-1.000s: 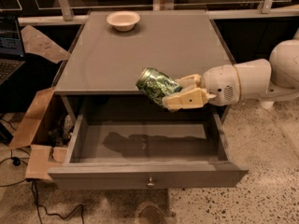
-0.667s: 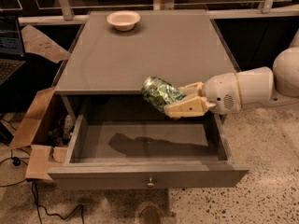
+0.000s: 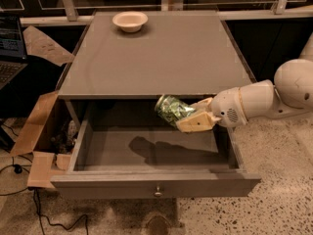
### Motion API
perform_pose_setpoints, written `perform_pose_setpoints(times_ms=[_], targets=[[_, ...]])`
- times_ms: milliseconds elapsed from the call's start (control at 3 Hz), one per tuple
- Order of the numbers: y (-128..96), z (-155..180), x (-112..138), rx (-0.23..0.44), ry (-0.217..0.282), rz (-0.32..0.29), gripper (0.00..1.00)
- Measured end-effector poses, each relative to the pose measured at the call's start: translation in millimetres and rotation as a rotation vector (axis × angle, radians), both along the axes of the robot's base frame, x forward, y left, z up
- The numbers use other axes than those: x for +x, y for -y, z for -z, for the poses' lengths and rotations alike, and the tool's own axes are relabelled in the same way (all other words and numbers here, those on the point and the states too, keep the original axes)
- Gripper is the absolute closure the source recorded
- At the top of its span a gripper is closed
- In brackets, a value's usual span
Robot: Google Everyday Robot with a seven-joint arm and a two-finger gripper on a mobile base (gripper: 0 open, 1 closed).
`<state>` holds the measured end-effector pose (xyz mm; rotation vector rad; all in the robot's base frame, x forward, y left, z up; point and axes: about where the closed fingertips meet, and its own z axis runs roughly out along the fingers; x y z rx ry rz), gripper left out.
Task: Place green can into top drawer
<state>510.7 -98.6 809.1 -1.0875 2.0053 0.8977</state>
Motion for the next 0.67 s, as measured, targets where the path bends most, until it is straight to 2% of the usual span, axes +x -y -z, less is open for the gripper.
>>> perform_pose_setpoints(times_ms=[333, 667], targets=[[2.9, 26.5, 7.5, -0.034, -0.059, -0.002, 1.00], [2.7, 27.8, 7.9, -0.037, -0.062, -0.002, 1.00]])
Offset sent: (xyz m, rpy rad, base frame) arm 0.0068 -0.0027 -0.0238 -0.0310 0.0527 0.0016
